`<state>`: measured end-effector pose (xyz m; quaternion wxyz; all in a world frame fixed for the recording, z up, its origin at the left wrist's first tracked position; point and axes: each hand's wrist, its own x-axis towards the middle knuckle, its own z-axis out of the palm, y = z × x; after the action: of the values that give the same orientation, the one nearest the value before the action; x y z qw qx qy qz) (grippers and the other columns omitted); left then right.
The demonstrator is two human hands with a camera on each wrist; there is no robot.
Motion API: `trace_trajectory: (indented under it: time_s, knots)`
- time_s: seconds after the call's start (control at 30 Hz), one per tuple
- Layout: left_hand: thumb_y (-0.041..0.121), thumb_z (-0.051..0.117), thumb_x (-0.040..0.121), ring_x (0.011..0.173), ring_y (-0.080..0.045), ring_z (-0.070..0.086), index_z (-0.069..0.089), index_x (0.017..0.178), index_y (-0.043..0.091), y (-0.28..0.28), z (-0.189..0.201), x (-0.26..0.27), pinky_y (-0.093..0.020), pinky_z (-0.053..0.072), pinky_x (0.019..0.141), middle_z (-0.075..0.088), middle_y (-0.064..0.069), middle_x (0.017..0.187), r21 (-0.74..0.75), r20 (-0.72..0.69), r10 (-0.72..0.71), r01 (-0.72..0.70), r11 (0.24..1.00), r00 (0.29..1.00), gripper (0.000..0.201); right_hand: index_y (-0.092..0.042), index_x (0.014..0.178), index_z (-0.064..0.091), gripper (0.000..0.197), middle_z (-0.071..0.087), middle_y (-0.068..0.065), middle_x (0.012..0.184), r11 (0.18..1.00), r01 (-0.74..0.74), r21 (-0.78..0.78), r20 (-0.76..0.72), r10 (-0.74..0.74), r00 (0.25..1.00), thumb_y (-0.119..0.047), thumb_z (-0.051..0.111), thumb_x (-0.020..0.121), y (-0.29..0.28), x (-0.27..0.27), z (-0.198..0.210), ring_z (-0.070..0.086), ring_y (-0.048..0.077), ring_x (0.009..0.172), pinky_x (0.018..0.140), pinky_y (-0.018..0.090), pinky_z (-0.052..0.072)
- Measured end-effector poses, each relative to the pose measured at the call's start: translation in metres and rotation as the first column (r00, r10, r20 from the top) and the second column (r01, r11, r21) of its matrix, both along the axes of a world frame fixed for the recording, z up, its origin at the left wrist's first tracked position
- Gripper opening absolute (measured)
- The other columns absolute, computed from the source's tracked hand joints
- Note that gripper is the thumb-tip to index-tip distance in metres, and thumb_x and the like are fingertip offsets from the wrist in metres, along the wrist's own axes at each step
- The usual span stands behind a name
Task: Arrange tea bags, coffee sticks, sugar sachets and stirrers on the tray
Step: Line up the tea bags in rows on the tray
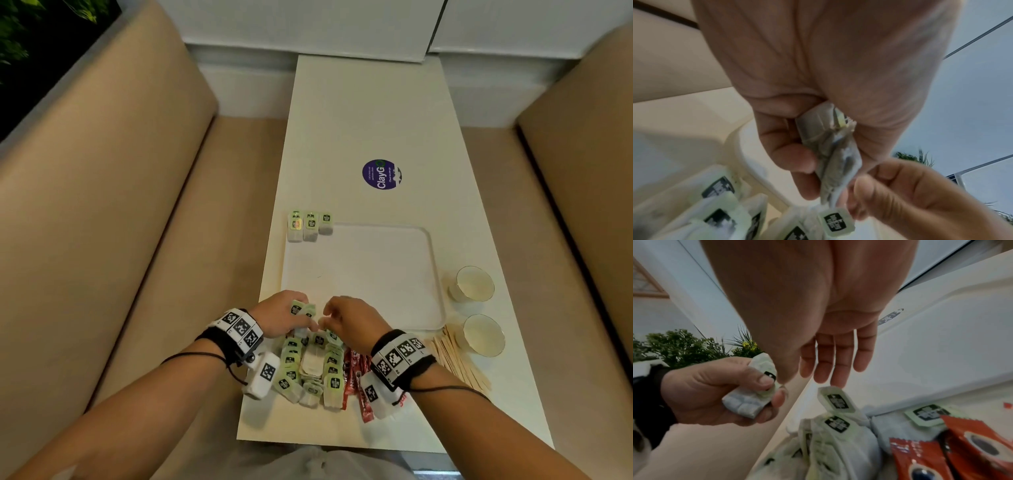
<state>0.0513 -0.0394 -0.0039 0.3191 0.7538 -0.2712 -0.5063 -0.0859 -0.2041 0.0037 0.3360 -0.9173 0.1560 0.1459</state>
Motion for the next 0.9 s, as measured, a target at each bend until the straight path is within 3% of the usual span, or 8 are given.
trace_trajectory:
  time_s: [0.1, 0.2, 0.4, 0.5, 0.6, 0.7, 0.8, 0.9]
  knots:
    - [0.021, 0.077, 0.081, 0.077, -0.033, 0.070, 0.057, 0.089, 0.012, 0.002, -0.001, 0.000, -0.049, 0.059, 0.070, 0.074, -0.019, 0.095, -0.008, -0.099, 0.070, -0.071, 0.997, 0.993, 0.024, -0.024, 0.106, 0.063, 0.033, 0.067, -0.008, 0.092, 0.997, -0.054, -0.061, -0.121, 0.046, 0.992, -0.055, 0.061, 0.094, 0.002, -0.005, -0.007, 0.063, 0.013, 0.083, 0.075, 0.030, 0.052]
    - [0.006, 0.066, 0.090, 0.070, -0.025, 0.069, 0.051, 0.096, 0.010, 0.005, -0.004, -0.003, -0.040, 0.059, 0.063, 0.072, -0.016, 0.085, -0.001, -0.166, 0.125, -0.127, 0.992, 0.978, 0.017, -0.022, 0.099, 0.065, 0.041, 0.067, -0.006, 0.092, 0.984, -0.103, -0.148, -0.183, 0.075, 0.980, -0.062, 0.062, 0.090, 0.004, -0.006, -0.011, 0.064, 0.015, 0.084, 0.074, 0.031, 0.052]
    - [0.009, 0.069, 0.091, 0.068, -0.028, 0.070, 0.053, 0.105, 0.013, 0.007, -0.011, -0.007, -0.035, 0.056, 0.055, 0.062, -0.016, 0.086, 0.034, -0.178, 0.196, -0.193, 0.981, 0.964, 0.021, -0.015, 0.085, 0.071, 0.043, 0.071, 0.000, 0.079, 0.961, -0.139, -0.239, -0.227, 0.084, 0.970, -0.056, 0.059, 0.091, 0.004, -0.004, -0.011, 0.067, 0.020, 0.074, 0.069, 0.034, 0.058]
    - [0.008, 0.070, 0.090, 0.068, -0.027, 0.071, 0.059, 0.098, 0.010, 0.008, -0.012, -0.007, -0.038, 0.059, 0.060, 0.065, -0.016, 0.082, 0.004, -0.128, 0.156, -0.157, 0.988, 0.979, 0.014, -0.017, 0.081, 0.067, 0.030, 0.065, -0.002, 0.073, 0.969, -0.110, -0.220, -0.198, 0.066, 0.978, -0.043, 0.057, 0.092, 0.001, -0.004, -0.011, 0.066, 0.020, 0.073, 0.063, 0.029, 0.052]
    - [0.009, 0.071, 0.086, 0.066, -0.026, 0.068, 0.062, 0.088, 0.014, 0.007, -0.013, -0.004, -0.042, 0.059, 0.066, 0.071, -0.017, 0.078, -0.060, -0.049, 0.098, -0.101, 0.993, 0.994, 0.010, -0.018, 0.081, 0.066, 0.035, 0.064, -0.004, 0.072, 0.976, -0.089, -0.198, -0.143, 0.061, 0.988, -0.048, 0.055, 0.095, -0.004, -0.005, -0.010, 0.062, 0.017, 0.068, 0.061, 0.028, 0.047]
    - [0.012, 0.073, 0.082, 0.064, -0.019, 0.065, 0.064, 0.081, 0.022, 0.005, -0.012, -0.001, -0.042, 0.058, 0.068, 0.072, -0.006, 0.079, -0.103, 0.046, 0.057, -0.052, 0.993, 0.997, 0.013, -0.018, 0.085, 0.068, 0.039, 0.067, -0.003, 0.077, 0.979, -0.123, -0.165, -0.091, 0.109, 0.990, -0.051, 0.053, 0.097, -0.008, -0.005, -0.005, 0.061, 0.015, 0.070, 0.065, 0.029, 0.050]
    - [0.013, 0.078, 0.081, 0.063, -0.007, 0.056, 0.065, 0.079, 0.022, 0.000, -0.012, -0.002, -0.028, 0.050, 0.064, 0.063, 0.008, 0.074, -0.125, 0.116, 0.019, -0.004, 0.992, 0.993, 0.017, -0.017, 0.092, 0.072, 0.040, 0.071, -0.002, 0.082, 0.971, -0.188, -0.148, -0.039, 0.184, 0.982, -0.050, 0.050, 0.100, -0.010, -0.003, 0.001, 0.063, 0.016, 0.072, 0.067, 0.029, 0.050]
    - [0.016, 0.084, 0.078, 0.065, -0.006, 0.054, 0.065, 0.084, 0.018, -0.004, -0.010, -0.002, -0.020, 0.045, 0.064, 0.061, 0.009, 0.075, -0.155, 0.102, 0.005, 0.011, 0.988, 0.995, 0.020, -0.018, 0.096, 0.074, 0.034, 0.072, -0.002, 0.087, 0.962, -0.229, -0.150, 0.003, 0.232, 0.973, -0.044, 0.053, 0.100, -0.012, 0.003, 0.008, 0.062, 0.015, 0.074, 0.066, 0.028, 0.045]
